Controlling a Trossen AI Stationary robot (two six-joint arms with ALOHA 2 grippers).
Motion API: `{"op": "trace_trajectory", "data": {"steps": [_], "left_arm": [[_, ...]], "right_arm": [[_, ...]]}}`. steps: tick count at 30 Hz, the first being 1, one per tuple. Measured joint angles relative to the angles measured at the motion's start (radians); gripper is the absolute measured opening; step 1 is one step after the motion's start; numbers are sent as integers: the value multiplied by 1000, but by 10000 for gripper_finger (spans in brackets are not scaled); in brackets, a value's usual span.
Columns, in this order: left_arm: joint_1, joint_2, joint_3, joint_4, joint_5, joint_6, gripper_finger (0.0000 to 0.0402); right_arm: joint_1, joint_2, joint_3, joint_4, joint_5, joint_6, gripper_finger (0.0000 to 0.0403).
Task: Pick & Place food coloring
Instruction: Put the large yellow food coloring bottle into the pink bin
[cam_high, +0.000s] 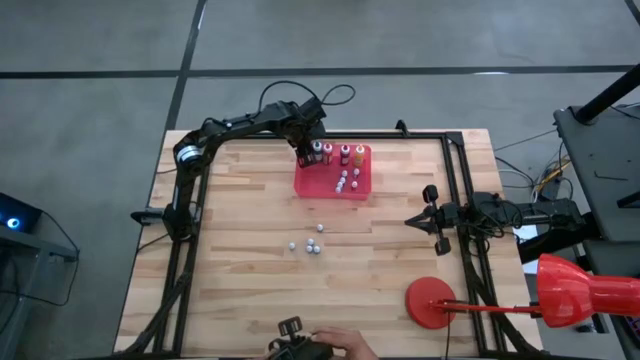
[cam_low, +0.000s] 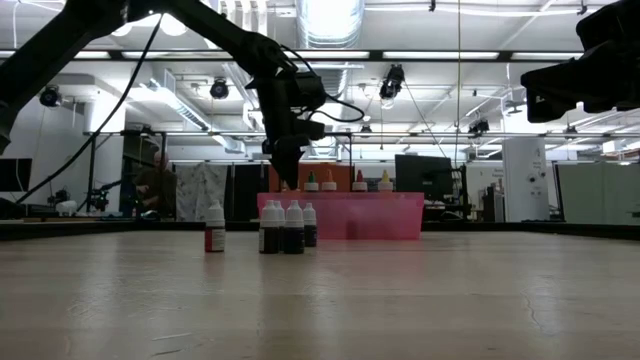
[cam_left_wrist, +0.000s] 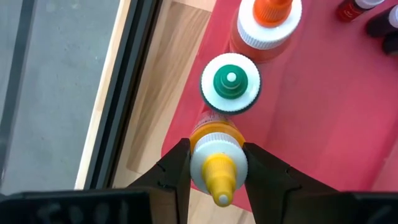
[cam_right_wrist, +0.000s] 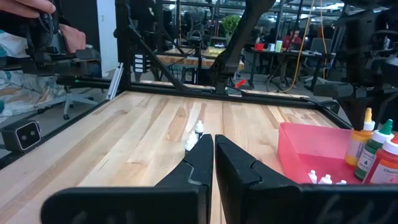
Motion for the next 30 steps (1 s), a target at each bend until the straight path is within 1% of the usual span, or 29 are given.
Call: {"op": "trace_trajectory", "data": {"steps": [3, 9, 23, 25, 30], "left_arm": [[0, 0, 0, 2, -1, 5, 102], [0, 0, 0, 2, -4, 5, 123], [3, 0, 0, 5, -3, 5, 127], [3, 0, 0, 5, -3, -15, 128], [3, 0, 0, 5, 8, -31, 148]], "right_arm": [[0, 0, 0, 0, 0, 0, 8], [0, 0, 0, 0, 0, 0, 8], [1, 0, 0, 0, 0, 0, 8], [1, 0, 0, 0, 0, 0, 8], [1, 0, 0, 0, 0, 0, 8]]}}
